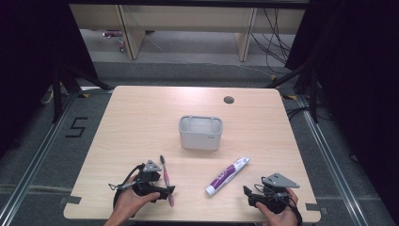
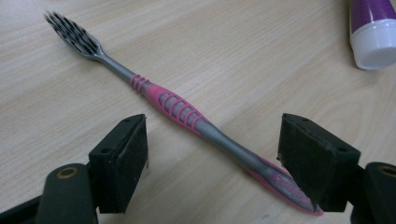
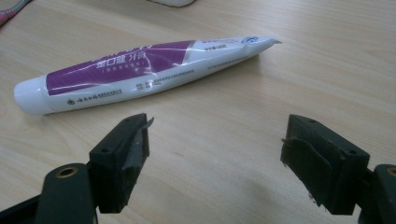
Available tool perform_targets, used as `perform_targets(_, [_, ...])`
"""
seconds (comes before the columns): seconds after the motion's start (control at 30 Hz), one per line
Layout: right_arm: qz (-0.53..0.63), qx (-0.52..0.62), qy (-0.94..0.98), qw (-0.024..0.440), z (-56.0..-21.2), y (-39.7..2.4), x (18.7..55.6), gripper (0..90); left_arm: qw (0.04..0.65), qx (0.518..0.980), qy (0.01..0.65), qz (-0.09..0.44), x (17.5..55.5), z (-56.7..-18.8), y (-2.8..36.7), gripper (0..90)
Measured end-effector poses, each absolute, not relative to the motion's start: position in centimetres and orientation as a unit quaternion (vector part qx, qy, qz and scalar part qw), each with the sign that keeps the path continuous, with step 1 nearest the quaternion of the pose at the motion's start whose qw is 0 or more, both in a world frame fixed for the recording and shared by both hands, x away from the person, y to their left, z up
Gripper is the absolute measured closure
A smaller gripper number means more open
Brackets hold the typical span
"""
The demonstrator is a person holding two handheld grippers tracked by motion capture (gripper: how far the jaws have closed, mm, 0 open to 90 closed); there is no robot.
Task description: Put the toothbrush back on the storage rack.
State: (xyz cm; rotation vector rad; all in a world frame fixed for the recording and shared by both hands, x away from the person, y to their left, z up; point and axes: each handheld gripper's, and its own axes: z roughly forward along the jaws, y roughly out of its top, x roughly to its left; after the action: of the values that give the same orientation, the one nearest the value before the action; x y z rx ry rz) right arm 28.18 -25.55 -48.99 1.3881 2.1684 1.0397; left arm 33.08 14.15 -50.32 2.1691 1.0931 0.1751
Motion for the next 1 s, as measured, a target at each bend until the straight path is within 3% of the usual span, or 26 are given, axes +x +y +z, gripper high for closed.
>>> perform_targets(0.4, [0.362,0.484,0.77,0.205,-48.9,-25.4,28.1,23.1,0.327,0.842,0.422,0.081,34.1,-50.4,14.0,29.9])
perform_targets(1.0, [0.367,0.483,0.769,0.203,-49.0,-25.4,28.1,23.6,0.304,0.86,0.394,0.116,34.3,-50.3,13.0,45.0])
